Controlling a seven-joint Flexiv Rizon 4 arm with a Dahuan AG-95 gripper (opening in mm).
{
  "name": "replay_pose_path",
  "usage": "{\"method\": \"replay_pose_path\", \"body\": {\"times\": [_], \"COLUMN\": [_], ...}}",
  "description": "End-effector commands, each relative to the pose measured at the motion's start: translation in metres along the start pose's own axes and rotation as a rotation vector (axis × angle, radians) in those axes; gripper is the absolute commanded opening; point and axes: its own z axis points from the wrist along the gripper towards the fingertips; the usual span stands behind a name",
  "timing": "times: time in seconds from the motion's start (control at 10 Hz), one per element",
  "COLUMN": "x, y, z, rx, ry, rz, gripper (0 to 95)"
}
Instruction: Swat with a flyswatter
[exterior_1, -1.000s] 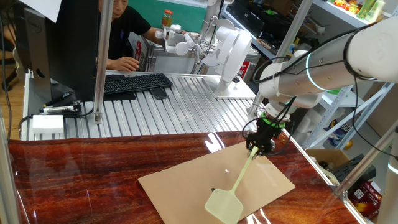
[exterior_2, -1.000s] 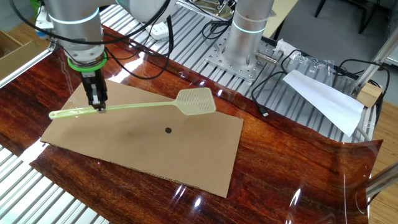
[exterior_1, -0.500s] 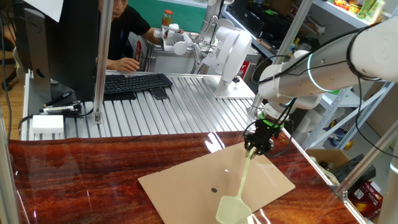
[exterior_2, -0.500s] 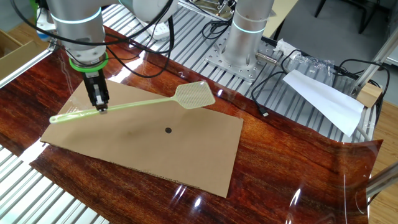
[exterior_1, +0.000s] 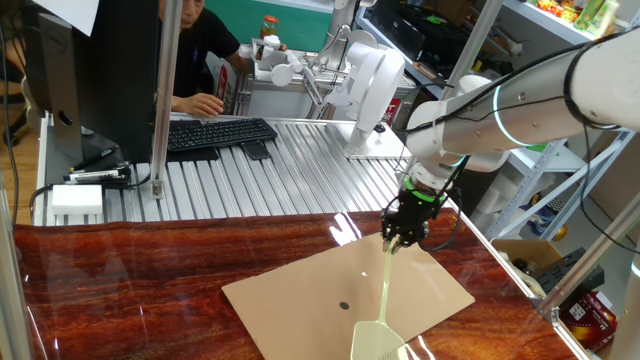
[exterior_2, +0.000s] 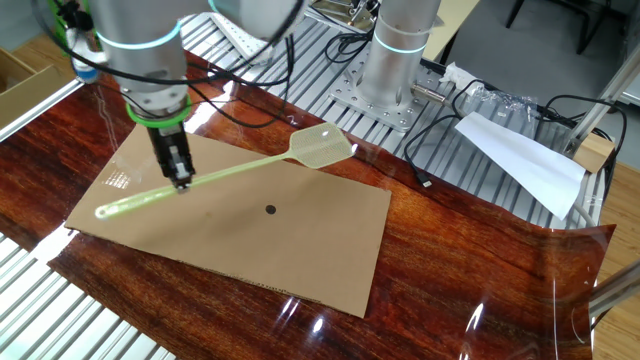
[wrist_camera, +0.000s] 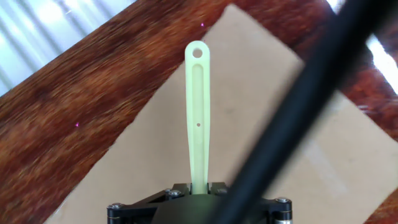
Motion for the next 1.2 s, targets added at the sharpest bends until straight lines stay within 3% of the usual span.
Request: {"method": "replay_pose_path", "body": {"times": [0.1,0.9,1.1,1.2], "x": [0.0087,0.0146,0.0150,0.0160], "y": [0.0129,0.0199,0.0202,0.0216], "z": [-0.0033,-0.0034,-0.0020,-0.0001], "rx": [-0.003,0.029,0.026,0.032], "ry": [-0.003,-0.022,0.007,0.008], "rz": [-0.077,-0.345,-0.394,-0.427], "gripper": [0.0,0.0,0.0,0.0]}}
